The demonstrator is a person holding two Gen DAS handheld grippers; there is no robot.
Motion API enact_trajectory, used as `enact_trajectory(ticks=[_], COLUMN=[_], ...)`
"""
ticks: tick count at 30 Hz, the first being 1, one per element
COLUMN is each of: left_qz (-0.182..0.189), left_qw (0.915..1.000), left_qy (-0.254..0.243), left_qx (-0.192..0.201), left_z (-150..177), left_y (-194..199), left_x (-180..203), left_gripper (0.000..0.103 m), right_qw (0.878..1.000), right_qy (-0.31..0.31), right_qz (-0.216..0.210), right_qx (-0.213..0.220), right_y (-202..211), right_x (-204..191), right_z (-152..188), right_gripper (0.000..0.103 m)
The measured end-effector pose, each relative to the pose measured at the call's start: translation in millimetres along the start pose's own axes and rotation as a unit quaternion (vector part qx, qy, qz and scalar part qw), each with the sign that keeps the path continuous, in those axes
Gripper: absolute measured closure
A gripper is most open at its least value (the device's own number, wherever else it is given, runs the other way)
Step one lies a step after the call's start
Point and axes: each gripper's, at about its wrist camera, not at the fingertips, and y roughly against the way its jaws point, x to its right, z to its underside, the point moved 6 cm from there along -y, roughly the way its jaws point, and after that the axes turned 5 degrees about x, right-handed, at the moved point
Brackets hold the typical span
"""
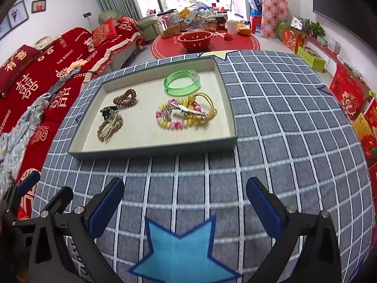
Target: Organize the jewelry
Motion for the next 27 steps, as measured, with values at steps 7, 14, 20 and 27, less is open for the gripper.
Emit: enact_trajectory(ticks=[7,14,20,27], left_qz=[-0.005,-0.025,-0.028,-0.023], left_qw=[0.9992,0.9975,0.9967,0.9968], left_qy=[0.02,0.023,0.024,0.021], left_qx=[0.035,0.062,0.072,0.073], left_z=[11.1,16.7,18.6,17.4], left_y=[26.0,38.7,43.9,48.1], left_x=[-4.7,-10.6,-10.2,-5.1], left_gripper=[0.0,0.0,0.0,0.0], right_qw=[0.999,0.995,0.99,0.988], right_qy=[0.006,0.029,0.046,0.046], right_qz=[0.013,0.032,0.044,0.049], right_qx=[0.04,0.093,0.124,0.139], right_y=[23.7,47.3,58.6,66.2], right_x=[-3.2,-10.4,-14.0,-13.0], right_z=[18.1,24.0,27.3,29.3], right_gripper=[0.0,0.0,0.0,0.0])
